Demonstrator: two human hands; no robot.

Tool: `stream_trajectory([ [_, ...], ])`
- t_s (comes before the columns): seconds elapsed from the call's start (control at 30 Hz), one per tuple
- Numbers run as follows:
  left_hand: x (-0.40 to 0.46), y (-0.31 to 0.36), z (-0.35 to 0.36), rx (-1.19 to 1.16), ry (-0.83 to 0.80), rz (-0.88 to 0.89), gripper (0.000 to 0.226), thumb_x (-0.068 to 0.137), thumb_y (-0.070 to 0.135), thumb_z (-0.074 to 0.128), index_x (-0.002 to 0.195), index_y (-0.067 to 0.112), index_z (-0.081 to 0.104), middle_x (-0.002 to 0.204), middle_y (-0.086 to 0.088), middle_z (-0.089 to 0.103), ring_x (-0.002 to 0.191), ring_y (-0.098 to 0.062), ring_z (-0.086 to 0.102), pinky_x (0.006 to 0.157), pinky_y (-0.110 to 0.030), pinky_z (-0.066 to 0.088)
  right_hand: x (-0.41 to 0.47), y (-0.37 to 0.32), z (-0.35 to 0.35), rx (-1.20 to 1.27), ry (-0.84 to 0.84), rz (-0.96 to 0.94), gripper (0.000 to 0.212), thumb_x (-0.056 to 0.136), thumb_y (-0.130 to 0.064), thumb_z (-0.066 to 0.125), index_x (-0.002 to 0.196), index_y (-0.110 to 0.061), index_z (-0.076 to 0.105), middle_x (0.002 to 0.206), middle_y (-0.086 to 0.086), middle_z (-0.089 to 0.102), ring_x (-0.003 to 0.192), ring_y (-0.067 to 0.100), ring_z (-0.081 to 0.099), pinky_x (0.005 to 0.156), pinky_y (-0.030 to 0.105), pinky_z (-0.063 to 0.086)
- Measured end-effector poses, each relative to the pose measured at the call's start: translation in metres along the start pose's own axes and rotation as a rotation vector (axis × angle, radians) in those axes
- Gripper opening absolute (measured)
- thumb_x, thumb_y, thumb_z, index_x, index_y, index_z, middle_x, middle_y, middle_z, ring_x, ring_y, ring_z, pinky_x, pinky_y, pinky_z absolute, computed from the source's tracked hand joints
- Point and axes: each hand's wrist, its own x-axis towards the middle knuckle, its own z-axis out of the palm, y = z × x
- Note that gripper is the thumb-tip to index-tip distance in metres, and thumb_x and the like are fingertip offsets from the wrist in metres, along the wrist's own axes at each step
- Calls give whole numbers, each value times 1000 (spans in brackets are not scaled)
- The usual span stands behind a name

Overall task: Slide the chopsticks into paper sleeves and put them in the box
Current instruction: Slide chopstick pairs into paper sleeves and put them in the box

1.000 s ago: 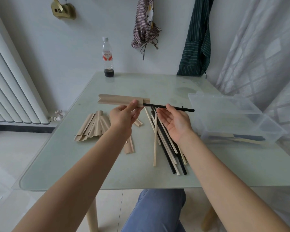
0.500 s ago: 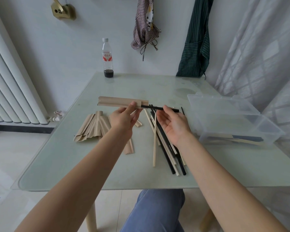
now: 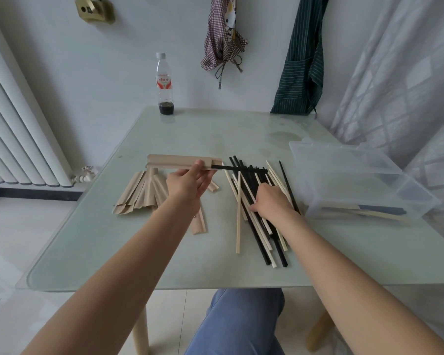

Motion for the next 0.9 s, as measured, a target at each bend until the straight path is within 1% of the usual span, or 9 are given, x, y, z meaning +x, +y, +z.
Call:
stream_trajectory([
  [0.07,0,1,-1,-3,-5,1,18,92,7,58,103,-7,57,91,-19,68,61,-17,71,59,-20,58,-1,-4,-2,-53,-4,4,34,89,-5,58,63,-13,38,66,3,43,68,21,51,46,25,34],
  [0.2,0,2,-3,-18,-10,6,21,92,7,57,107,-8,56,90,-18,67,61,-17,71,58,-20,58,-5,-12,-8,-138,11,-30,23,90,5,46,72,-9,41,67,2,38,62,17,44,63,28,40],
  [0.33,1,3,-4,-14,6,14,15,92,7,57,101,-5,57,88,-17,67,59,-16,71,61,-21,59,0,-10,-9,-71,-73,16,21,89,4,46,71,-7,43,68,3,41,61,16,45,51,25,35],
  [0.37,0,4,-4,-12,16,16,12,92,7,58,97,-4,57,87,-16,67,59,-16,71,61,-21,59,2,-8,-9,-28,-120,29,19,89,3,45,72,-6,44,68,3,41,58,15,41,48,23,32],
  [0.43,0,5,-4,-1,41,22,9,92,7,57,90,-1,57,85,-14,66,58,-16,70,62,-21,59,4,-4,-9,151,-201,54,7,91,-2,45,89,-2,51,68,5,41,53,13,35,46,22,28],
  [0.5,0,6,-3,28,92,24,12,94,9,55,83,3,55,79,-9,63,61,-16,66,62,-22,56,3,1,-13,470,-253,108,15,91,-3,45,104,-2,53,69,6,41,50,11,30,43,21,24],
  [0.63,0,4,0,103,203,12,21,96,11,49,75,10,45,77,-4,57,66,-12,60,59,-21,49,-4,3,-28,892,-234,114,6,89,-2,49,85,-1,54,63,5,44,42,6,30,33,13,22],
  [0.8,0,5,1,103,312,22,27,98,13,44,72,12,42,70,-3,50,58,-9,50,54,-20,43,-14,-1,-47,1032,-202,68,15,89,-1,48,76,-2,54,61,6,44,48,8,33,32,11,22],
  [0.9,-2,4,-2,194,269,16,27,97,12,46,71,11,46,68,-3,51,55,-10,50,50,-19,45,-17,-5,-49,1100,-161,30,19,90,-3,53,71,-2,54,61,5,48,48,8,39,34,11,28],
])
